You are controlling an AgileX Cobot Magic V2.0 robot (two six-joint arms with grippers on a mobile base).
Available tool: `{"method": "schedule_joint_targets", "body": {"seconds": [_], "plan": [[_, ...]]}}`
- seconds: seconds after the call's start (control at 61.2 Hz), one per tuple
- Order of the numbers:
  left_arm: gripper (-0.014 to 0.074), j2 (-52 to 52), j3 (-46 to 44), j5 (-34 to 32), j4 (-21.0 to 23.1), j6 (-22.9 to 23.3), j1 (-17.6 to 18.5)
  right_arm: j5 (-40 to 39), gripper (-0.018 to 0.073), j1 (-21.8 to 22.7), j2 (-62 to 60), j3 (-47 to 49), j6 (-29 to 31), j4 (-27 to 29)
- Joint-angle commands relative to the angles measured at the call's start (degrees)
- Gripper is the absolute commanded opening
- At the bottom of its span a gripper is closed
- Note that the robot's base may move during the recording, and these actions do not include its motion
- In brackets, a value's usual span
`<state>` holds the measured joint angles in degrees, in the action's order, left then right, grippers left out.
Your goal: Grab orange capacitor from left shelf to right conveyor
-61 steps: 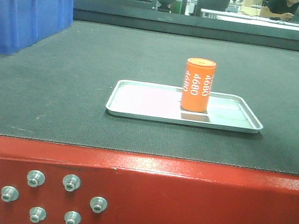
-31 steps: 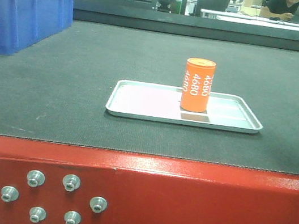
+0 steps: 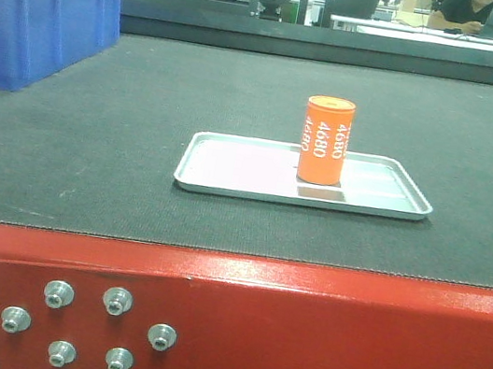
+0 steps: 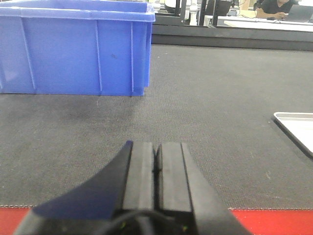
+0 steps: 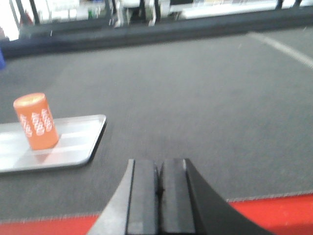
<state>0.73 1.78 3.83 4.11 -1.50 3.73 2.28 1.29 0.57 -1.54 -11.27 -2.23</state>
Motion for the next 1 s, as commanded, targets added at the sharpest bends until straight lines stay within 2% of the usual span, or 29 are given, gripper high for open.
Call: {"method": "schedule_joint_targets", "body": {"seconds": [0.0,0.98], "plan": [[-0.0127,0.7,-0.2,-5.2,0.1,0.1,0.2,-3.4,0.0055,0.5,-1.8,0.2,0.6,0.4],[-0.0127,0.7,-0.2,-5.2,0.1,0.1,0.2,-2.3,0.0055,0.5,-1.5,0.2,0.6,0.4]]}}
